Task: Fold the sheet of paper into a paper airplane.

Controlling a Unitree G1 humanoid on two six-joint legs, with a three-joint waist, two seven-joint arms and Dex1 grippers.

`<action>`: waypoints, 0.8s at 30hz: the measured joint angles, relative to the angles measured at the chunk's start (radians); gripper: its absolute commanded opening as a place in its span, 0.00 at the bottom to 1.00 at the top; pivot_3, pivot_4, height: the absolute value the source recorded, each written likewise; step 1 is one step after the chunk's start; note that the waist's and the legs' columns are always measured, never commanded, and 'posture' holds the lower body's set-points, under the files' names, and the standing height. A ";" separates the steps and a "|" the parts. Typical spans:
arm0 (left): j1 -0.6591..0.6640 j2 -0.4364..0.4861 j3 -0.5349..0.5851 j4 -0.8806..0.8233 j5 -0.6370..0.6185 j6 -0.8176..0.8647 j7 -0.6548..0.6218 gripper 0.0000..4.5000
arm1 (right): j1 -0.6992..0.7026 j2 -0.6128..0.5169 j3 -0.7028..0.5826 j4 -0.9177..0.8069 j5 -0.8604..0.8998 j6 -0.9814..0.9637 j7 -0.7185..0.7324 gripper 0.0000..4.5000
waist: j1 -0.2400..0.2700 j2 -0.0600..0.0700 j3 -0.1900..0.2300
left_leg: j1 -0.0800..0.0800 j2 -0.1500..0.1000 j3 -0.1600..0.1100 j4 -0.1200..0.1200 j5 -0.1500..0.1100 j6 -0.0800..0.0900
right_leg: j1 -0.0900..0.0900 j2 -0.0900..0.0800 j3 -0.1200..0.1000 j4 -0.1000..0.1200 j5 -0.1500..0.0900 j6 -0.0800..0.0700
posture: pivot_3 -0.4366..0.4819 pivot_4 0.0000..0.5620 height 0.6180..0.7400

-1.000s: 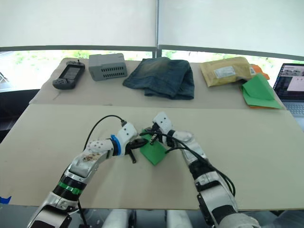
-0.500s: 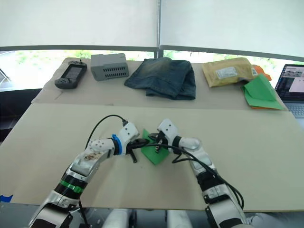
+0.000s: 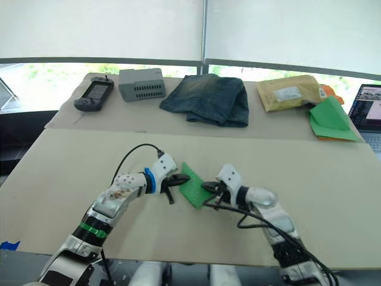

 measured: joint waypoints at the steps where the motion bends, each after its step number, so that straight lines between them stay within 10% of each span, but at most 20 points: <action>1: -0.001 0.000 -0.001 0.003 0.000 0.000 -0.002 0.00 | 0.021 -0.013 -0.007 -0.023 0.011 0.013 0.004 0.02 | 0.000 0.000 0.000 | 0.000 0.000 0.000 0.000 0.000 0.000 | 0.000 0.000 0.000 0.000 -0.001 -0.001 | 0.48 0.27 1.00; 12: -0.012 -0.005 -0.008 0.026 0.000 -0.019 -0.017 0.00 | 0.138 -0.097 -0.065 -0.200 0.103 0.155 0.001 0.02 | 0.004 0.000 0.000 | -0.001 0.000 0.000 0.000 0.000 0.000 | 0.000 0.000 0.000 -0.001 -0.004 -0.005 | 0.48 0.27 1.00; 24: -0.009 -0.001 0.008 0.007 -0.002 -0.015 -0.024 0.00 | -0.040 -0.079 -0.041 -0.334 0.143 0.426 -0.134 0.02 | 0.004 0.000 0.001 | -0.009 0.000 0.000 0.000 0.000 0.000 | -0.009 0.000 0.000 0.000 0.000 0.001 | 0.48 0.27 1.00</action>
